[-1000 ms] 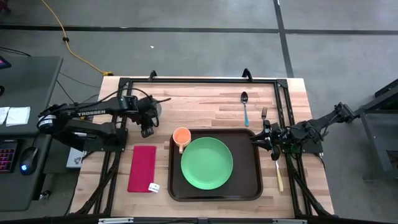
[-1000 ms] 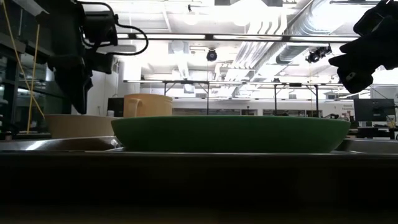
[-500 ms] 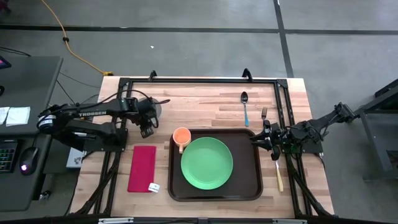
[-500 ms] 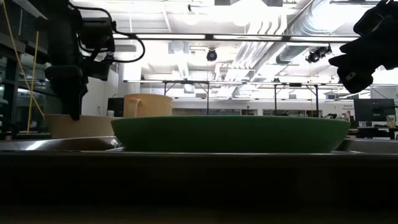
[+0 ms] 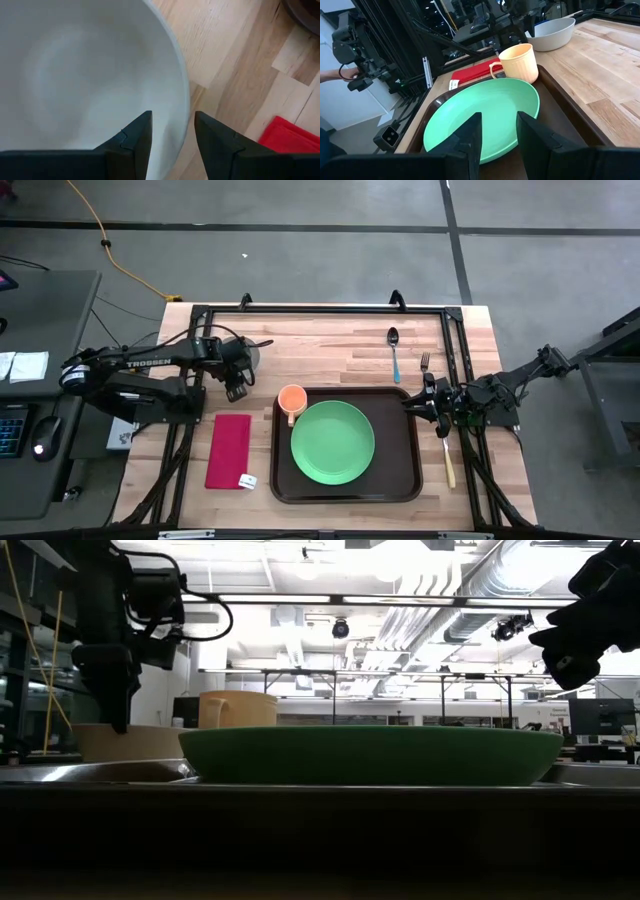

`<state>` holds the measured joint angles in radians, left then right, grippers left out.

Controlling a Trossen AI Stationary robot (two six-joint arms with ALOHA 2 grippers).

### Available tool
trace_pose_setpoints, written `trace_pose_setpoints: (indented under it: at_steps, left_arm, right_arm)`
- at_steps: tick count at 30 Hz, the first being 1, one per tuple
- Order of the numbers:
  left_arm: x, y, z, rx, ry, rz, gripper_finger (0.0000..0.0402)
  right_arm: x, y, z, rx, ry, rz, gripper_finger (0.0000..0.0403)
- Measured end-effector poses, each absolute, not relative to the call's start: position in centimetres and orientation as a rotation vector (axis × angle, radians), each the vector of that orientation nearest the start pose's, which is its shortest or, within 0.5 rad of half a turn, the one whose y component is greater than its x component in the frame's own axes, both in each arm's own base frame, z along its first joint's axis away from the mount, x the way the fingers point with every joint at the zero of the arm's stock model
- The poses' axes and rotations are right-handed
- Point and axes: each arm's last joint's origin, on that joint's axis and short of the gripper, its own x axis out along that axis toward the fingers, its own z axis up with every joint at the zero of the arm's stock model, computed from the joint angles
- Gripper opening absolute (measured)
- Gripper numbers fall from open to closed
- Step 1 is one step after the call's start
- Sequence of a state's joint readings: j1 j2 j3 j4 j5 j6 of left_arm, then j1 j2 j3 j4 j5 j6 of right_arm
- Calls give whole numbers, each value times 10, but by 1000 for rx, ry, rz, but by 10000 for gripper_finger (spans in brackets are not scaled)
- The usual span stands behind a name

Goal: Set up tray
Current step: Put the gray bowl on top of the green plate

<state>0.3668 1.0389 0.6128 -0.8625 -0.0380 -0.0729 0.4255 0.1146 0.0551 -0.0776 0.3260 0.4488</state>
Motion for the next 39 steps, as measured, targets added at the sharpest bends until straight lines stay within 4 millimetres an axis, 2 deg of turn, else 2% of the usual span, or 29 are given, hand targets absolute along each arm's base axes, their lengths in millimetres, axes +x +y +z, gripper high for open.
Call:
trace_pose_setpoints:
  at_steps: [31, 39]
  left_arm:
    - [153, 61, 193, -198, 1245, 369, 179]
    - [159, 63, 182, -190, 1321, 346, 179]
  right_arm:
    - [95, 33, 166, 398, 146, 66, 99]
    - [95, 33, 167, 399, 141, 66, 99]
